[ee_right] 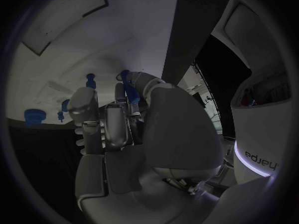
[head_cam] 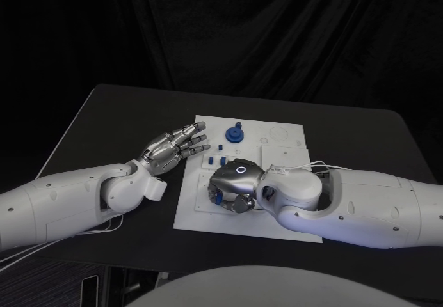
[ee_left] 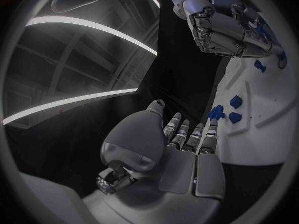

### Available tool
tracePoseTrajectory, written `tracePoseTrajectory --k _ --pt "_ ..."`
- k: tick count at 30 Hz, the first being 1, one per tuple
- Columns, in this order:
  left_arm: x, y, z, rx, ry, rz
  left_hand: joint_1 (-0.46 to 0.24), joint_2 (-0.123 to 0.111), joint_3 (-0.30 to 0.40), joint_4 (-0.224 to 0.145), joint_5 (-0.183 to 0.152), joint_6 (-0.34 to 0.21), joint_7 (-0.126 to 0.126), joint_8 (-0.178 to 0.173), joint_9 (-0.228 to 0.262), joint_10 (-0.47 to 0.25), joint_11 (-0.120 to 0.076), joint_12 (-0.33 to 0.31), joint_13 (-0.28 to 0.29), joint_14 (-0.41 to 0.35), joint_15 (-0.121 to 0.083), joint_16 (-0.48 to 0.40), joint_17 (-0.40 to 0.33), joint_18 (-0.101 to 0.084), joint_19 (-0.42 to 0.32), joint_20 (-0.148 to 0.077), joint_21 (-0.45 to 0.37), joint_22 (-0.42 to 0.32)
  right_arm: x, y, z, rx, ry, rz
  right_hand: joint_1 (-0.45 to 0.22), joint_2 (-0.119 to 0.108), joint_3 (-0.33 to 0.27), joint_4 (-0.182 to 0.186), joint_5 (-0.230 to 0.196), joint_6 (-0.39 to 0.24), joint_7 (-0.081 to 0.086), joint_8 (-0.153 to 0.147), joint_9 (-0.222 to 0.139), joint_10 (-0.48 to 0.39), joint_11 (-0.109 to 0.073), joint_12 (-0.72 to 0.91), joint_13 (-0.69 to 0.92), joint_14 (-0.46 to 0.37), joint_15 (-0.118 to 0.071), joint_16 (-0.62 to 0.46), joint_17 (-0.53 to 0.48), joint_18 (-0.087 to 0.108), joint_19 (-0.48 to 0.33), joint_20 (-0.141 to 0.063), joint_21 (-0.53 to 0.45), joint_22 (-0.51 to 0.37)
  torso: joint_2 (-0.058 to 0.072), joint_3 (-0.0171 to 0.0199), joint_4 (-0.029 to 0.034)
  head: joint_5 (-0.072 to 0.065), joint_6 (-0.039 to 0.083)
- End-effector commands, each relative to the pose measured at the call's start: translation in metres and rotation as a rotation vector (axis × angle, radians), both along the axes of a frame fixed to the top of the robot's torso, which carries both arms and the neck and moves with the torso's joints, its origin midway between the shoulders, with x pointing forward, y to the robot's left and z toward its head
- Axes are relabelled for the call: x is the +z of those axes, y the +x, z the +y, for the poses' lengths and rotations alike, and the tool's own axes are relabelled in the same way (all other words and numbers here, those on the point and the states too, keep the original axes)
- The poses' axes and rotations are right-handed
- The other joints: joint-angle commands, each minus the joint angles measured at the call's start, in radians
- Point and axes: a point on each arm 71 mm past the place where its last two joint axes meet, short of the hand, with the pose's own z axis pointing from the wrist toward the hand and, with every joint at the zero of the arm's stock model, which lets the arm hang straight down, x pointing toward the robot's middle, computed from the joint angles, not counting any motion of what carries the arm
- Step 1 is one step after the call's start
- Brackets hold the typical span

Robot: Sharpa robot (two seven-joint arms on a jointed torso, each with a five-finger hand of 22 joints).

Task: Assemble the parts on the task board

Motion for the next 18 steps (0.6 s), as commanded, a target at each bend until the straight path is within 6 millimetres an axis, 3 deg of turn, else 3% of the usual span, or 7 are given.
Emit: tracePoseTrajectory --k 1,15,18 --pt "0.0005 -0.0006 -0.0022 -0.010 -0.018 0.000 0.004 0.000 0.007 0.001 0.005 -0.005 -0.003 0.004 -0.001 -0.003 -0.001 0.002 0.001 -0.002 0.007 0.006 0.001 -0.014 0.008 -0.001 0.002 0.000 -0.0058 0.0031 -0.0040 -0.026 -0.046 -0.024 0.004 0.007 -0.002 -0.001 -0.008 0.002 0.004 0.006 0.003 -0.003 -0.005 0.001 0.142 -0.001 -0.008 -0.004 -0.001 0.003 0.000 -0.004 -0.005 0.114 -0.001 0.0001 -0.0006 0.002 0.000" --pt "-0.0007 -0.0004 -0.0028 -0.014 -0.016 0.004 0.003 0.000 0.008 0.001 0.005 -0.003 -0.001 0.005 -0.001 -0.003 -0.003 0.001 0.001 -0.003 0.007 0.005 0.001 -0.014 0.008 -0.001 0.002 -0.001 -0.0036 0.0044 -0.0017 -0.005 0.002 -0.043 0.002 0.011 -0.001 0.001 -0.032 -0.005 0.005 0.006 0.012 -0.008 -0.003 -0.012 0.138 0.003 -0.006 0.000 0.006 0.000 0.006 -0.003 0.008 0.117 0.001 -0.0001 0.0006 0.002 0.000" --pt "-0.0009 -0.0004 -0.0030 -0.014 -0.016 0.005 0.003 0.000 0.008 0.001 0.005 -0.003 -0.001 0.005 -0.001 -0.003 -0.003 0.001 0.001 -0.003 0.007 0.005 0.001 -0.014 0.008 -0.001 0.002 -0.001 -0.0031 0.0042 -0.0012 -0.001 0.010 -0.046 0.001 0.012 -0.002 0.002 -0.053 -0.010 0.005 0.005 0.017 -0.003 -0.003 -0.020 0.134 0.004 -0.005 0.000 0.005 0.000 0.007 -0.002 0.007 0.117 0.001 0.0004 -0.0001 0.002 0.000"
